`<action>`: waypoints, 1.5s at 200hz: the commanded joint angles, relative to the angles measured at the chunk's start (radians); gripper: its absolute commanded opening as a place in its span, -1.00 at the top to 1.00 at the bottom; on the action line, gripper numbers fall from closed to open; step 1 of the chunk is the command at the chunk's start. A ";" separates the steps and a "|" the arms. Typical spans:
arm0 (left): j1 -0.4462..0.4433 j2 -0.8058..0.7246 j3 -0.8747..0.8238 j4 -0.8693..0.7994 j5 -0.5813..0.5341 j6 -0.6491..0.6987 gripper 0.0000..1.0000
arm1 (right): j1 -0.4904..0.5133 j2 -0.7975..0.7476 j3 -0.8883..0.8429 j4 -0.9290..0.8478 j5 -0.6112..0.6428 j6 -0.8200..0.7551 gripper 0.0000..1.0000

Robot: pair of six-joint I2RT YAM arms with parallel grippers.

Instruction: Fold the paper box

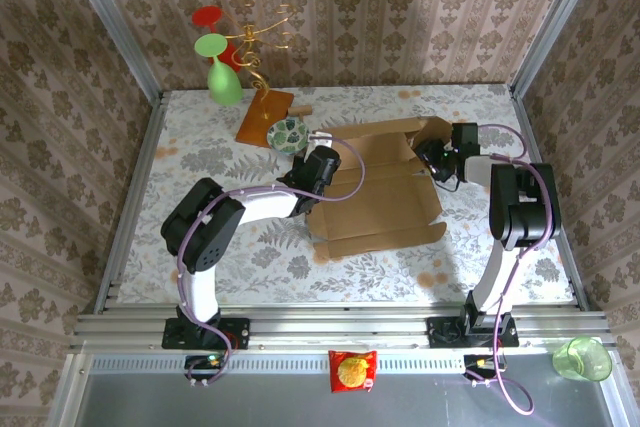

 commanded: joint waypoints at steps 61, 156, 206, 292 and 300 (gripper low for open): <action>0.002 0.022 0.028 -0.028 0.009 0.037 1.00 | 0.036 -0.033 0.023 0.039 -0.055 0.027 0.14; 0.005 0.018 0.032 -0.033 0.015 0.039 1.00 | 0.101 0.034 0.027 0.005 -0.017 0.014 0.31; 0.011 0.012 0.023 -0.036 0.016 0.040 1.00 | 0.101 0.001 0.005 0.009 -0.023 0.021 0.23; 0.089 -0.046 -0.070 0.052 0.159 0.158 1.00 | 0.009 -0.363 -0.068 0.005 -0.125 -0.134 -0.05; 0.101 -0.051 -0.083 0.069 0.188 0.181 1.00 | -0.006 -0.390 -0.086 0.022 -0.120 -0.150 -0.02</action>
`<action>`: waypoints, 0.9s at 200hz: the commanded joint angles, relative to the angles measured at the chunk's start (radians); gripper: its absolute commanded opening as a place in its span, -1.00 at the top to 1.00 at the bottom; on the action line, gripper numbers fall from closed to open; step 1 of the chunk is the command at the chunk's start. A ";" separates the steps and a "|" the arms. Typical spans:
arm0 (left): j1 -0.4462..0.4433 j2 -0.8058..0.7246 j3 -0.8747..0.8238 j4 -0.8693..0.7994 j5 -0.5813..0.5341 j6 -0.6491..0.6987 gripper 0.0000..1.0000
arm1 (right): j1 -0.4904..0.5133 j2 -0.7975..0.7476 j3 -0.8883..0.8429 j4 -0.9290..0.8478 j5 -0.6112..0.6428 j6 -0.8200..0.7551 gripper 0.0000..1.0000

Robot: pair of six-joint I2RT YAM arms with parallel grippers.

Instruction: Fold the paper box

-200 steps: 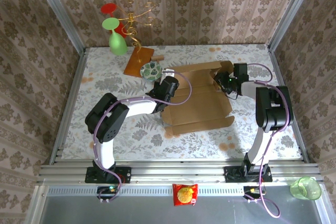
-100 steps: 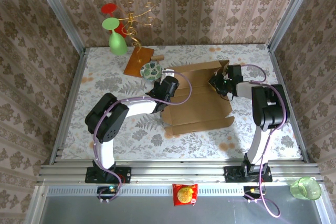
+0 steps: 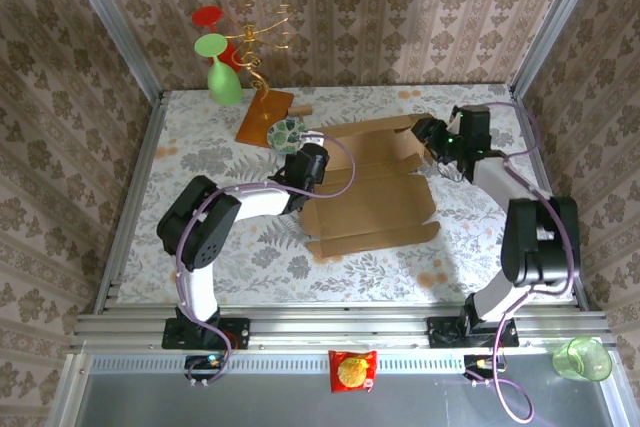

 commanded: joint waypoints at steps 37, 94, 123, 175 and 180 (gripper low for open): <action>0.081 -0.072 -0.087 0.066 0.176 0.185 1.00 | -0.107 -0.147 -0.118 0.079 0.046 -0.198 0.08; 0.151 -0.096 -0.114 0.080 0.291 0.219 1.00 | -0.142 0.055 -0.076 0.075 0.041 -0.440 0.26; 0.157 -0.088 -0.108 0.078 0.296 0.215 1.00 | -0.119 0.156 -0.003 0.017 0.025 -0.480 0.29; 0.157 -0.070 -0.099 0.071 0.284 0.201 1.00 | -0.081 0.294 0.174 -0.105 -0.046 -0.458 0.26; 0.157 -0.070 -0.099 0.071 0.280 0.200 1.00 | -0.074 0.301 0.185 -0.116 -0.056 -0.454 0.26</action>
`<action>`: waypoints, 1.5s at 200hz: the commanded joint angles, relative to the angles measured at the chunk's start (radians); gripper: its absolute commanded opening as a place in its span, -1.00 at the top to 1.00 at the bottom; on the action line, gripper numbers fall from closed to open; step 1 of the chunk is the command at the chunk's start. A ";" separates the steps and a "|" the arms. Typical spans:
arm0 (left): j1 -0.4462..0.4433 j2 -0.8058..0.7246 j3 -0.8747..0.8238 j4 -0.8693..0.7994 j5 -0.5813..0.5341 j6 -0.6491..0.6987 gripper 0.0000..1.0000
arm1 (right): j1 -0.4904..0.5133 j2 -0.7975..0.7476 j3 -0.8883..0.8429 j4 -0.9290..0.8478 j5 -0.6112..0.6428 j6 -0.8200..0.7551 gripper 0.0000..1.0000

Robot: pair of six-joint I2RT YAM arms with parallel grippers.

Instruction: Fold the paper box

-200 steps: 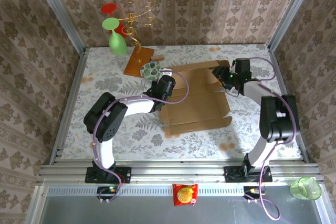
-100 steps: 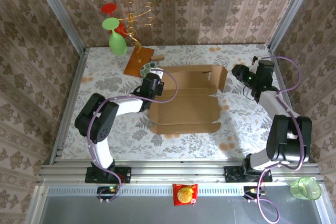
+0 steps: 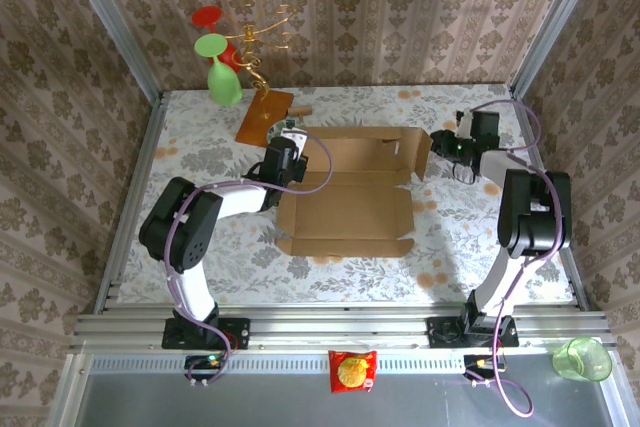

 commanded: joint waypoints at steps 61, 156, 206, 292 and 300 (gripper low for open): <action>-0.005 0.007 0.010 -0.020 -0.037 0.003 1.00 | 0.053 -0.016 0.001 -0.076 -0.145 0.062 0.36; -0.019 0.012 0.016 -0.022 -0.055 -0.040 1.00 | 0.074 -0.147 -0.161 0.030 -0.189 0.053 0.41; -0.032 0.011 0.023 -0.026 -0.063 -0.054 1.00 | 0.100 -0.171 -0.166 0.033 -0.225 0.045 0.41; -0.028 -0.003 0.014 -0.031 -0.071 -0.089 1.00 | 0.069 -0.175 -0.187 0.041 -0.310 0.101 0.54; -0.027 -0.005 0.012 -0.031 -0.069 -0.095 1.00 | 0.058 -0.178 -0.199 0.065 -0.322 0.124 0.56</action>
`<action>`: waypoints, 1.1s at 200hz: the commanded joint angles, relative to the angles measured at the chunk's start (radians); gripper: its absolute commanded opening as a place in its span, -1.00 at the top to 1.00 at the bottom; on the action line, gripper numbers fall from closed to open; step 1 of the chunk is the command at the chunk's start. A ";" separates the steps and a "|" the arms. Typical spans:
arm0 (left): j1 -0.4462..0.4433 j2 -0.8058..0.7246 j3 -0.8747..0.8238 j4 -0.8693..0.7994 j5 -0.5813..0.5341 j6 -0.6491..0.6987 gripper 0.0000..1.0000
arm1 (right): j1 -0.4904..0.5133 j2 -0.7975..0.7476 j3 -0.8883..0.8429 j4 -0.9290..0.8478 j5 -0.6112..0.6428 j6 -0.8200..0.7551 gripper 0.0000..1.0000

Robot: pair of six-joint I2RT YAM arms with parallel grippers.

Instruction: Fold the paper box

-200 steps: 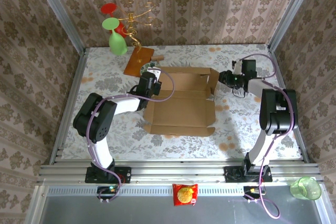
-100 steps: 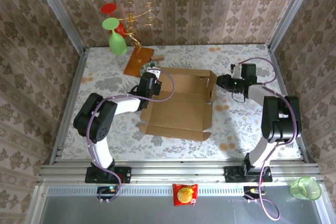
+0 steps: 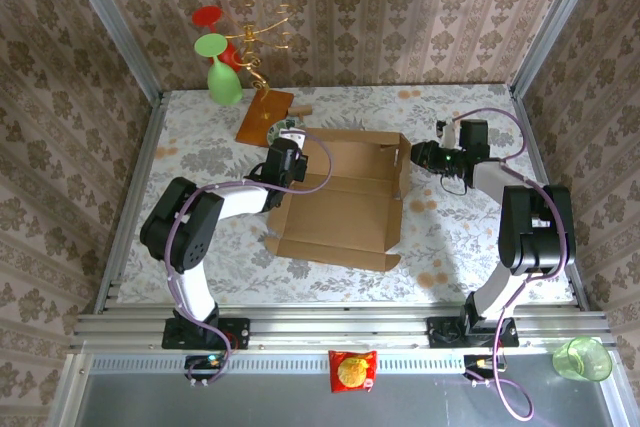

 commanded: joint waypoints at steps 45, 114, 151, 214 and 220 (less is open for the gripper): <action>-0.009 0.003 0.023 -0.037 -0.006 -0.029 1.00 | -0.040 0.002 0.004 -0.018 -0.150 0.049 0.61; -0.008 0.020 0.189 -0.227 0.064 -0.141 1.00 | -0.032 0.062 0.091 -0.030 -0.136 0.153 0.58; -0.009 0.034 0.278 -0.337 0.088 -0.189 1.00 | -0.032 0.114 0.229 -0.131 -0.125 0.169 0.56; 0.010 0.029 0.336 -0.439 0.115 -0.210 1.00 | -0.046 0.137 0.331 -0.254 -0.099 0.168 0.56; 0.013 0.031 0.342 -0.445 0.117 -0.213 1.00 | -0.046 0.139 0.340 -0.265 -0.098 0.170 0.57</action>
